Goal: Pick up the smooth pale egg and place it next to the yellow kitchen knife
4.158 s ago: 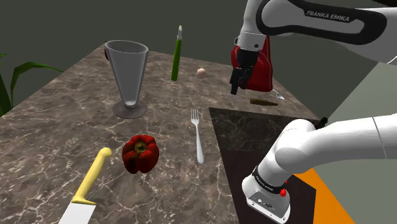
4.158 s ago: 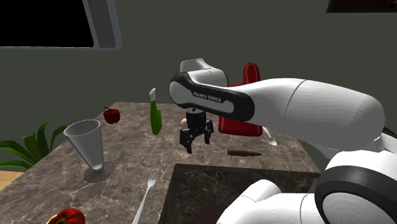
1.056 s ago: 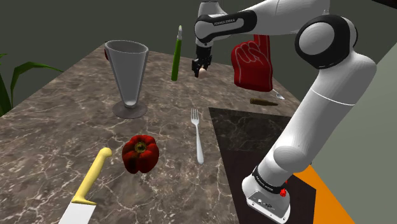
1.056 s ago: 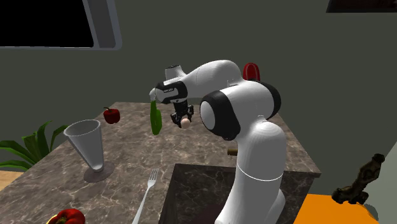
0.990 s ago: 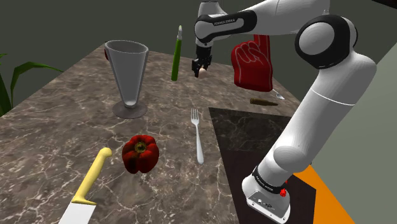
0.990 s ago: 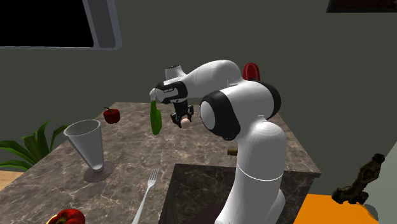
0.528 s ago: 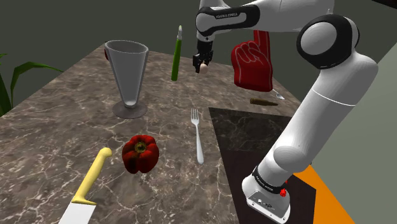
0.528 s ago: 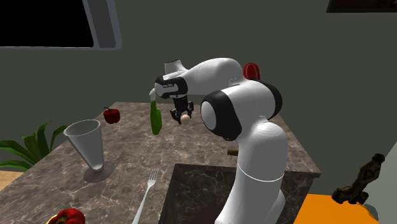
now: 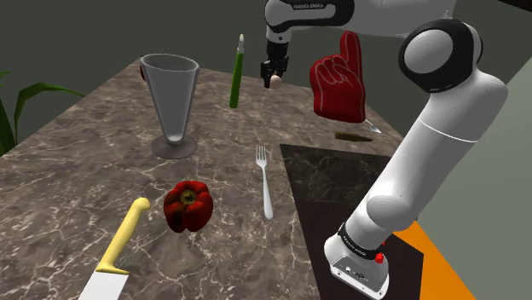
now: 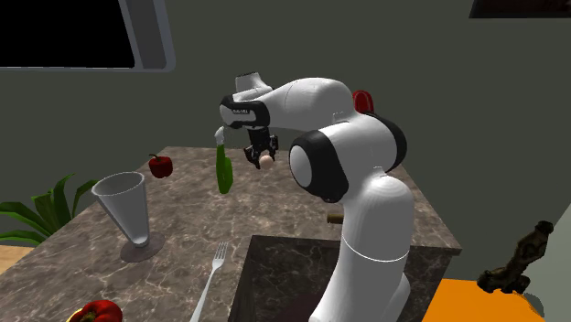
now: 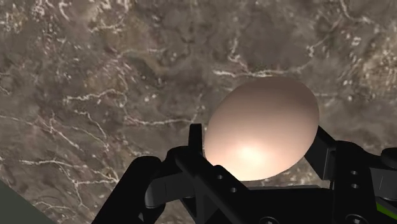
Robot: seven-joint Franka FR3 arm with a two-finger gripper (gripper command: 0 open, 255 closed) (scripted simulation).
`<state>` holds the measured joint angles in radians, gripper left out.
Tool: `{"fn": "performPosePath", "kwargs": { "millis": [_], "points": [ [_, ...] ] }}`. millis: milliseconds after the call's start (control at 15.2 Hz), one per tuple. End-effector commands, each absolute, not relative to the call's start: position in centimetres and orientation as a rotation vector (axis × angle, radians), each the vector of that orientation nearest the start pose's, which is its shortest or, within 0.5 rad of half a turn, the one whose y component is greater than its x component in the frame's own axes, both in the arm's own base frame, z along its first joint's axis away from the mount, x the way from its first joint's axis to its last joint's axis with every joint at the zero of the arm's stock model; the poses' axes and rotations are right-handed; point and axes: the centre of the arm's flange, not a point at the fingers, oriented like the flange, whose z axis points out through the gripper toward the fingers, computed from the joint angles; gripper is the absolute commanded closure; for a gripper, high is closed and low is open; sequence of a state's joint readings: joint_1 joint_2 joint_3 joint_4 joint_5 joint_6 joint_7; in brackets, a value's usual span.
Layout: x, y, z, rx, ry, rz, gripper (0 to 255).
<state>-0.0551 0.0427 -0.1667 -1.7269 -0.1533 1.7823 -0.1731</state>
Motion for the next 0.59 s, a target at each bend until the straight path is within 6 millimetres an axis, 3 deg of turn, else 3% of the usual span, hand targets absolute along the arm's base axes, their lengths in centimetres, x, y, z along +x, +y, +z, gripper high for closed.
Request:
{"fn": "performPosePath", "kwargs": {
  "millis": [0,528],
  "points": [
    [56.2,-13.9,55.7,-3.298,0.028,0.030,255],
    [56.2,-13.9,59.9,-3.298,0.028,0.030,255]
  ]
}}
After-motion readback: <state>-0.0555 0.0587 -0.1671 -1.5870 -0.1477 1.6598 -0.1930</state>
